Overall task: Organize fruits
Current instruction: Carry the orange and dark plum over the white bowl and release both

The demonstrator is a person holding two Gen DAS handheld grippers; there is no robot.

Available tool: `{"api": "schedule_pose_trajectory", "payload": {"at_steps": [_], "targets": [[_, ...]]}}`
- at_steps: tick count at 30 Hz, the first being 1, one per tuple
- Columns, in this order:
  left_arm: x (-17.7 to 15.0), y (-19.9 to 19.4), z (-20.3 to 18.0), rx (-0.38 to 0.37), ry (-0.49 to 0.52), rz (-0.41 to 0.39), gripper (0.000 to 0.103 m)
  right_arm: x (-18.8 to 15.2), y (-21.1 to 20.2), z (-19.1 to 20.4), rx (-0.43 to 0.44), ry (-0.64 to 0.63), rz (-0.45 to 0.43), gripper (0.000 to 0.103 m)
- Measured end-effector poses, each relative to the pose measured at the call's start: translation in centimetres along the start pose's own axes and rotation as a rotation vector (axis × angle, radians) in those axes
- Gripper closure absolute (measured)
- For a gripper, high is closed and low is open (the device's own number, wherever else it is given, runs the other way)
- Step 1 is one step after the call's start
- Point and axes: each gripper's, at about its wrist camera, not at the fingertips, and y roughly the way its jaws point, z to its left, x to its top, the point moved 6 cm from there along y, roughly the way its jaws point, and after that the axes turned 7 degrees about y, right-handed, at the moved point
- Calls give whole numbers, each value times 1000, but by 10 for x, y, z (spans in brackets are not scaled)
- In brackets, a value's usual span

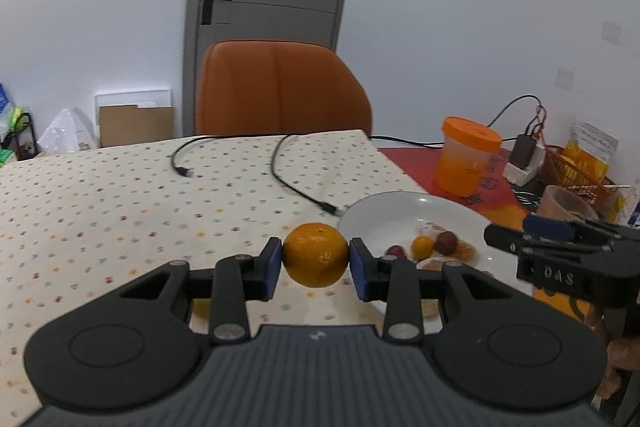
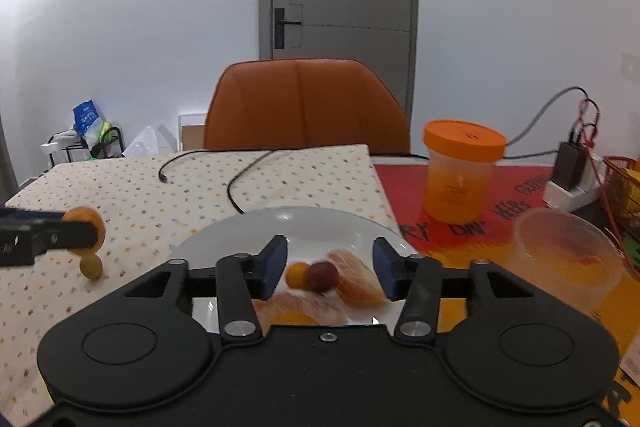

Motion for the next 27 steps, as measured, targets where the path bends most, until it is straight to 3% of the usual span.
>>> {"api": "schedule_pose_trajectory", "payload": {"at_steps": [3, 12, 18, 27], "targets": [[4, 2, -8, -40, -3, 4, 68, -4, -9, -10, -28, 9, 0, 45], [14, 8, -34, -87, 41, 0, 68, -14, -33, -25, -52, 59, -10, 44], [20, 0, -37, -77, 56, -19, 65, -19, -39, -27, -38, 89, -7, 42], [13, -21, -17, -49, 24, 22, 61, -29, -48, -15, -3, 93, 12, 40]]}}
